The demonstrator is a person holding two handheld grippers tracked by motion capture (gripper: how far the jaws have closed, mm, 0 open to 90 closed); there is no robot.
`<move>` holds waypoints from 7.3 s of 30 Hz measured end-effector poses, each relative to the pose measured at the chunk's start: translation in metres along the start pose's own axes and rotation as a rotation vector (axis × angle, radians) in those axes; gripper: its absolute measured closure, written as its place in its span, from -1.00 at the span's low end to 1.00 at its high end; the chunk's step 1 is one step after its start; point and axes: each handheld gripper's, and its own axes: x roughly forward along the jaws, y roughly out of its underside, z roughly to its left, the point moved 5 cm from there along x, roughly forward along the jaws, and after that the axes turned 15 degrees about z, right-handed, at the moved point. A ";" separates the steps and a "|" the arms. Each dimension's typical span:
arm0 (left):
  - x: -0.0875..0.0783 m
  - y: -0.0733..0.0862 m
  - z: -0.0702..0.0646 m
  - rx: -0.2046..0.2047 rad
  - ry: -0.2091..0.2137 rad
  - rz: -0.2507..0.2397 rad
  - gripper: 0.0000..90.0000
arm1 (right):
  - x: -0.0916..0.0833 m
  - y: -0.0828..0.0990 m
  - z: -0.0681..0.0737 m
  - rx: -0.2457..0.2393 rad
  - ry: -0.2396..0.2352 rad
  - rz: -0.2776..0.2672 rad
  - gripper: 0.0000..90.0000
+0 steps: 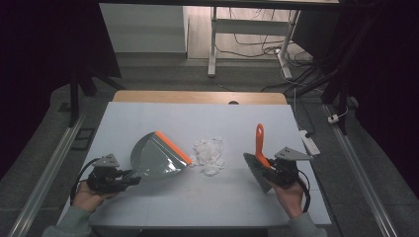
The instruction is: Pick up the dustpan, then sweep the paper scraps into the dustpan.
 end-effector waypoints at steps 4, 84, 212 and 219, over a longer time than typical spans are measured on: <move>-0.002 0.005 -0.003 0.009 0.006 0.004 0.37 | 0.000 0.000 0.000 0.000 0.001 -0.002 0.56; 0.021 0.005 -0.026 0.114 0.068 0.133 0.37 | 0.075 -0.093 -0.008 0.068 -0.059 -0.003 0.56; 0.037 -0.007 -0.028 0.128 0.131 0.173 0.37 | 0.182 -0.141 0.045 -0.054 -0.097 0.272 0.57; 0.037 -0.008 -0.028 0.125 0.132 0.172 0.37 | 0.179 -0.133 0.088 -0.129 -0.177 0.261 0.57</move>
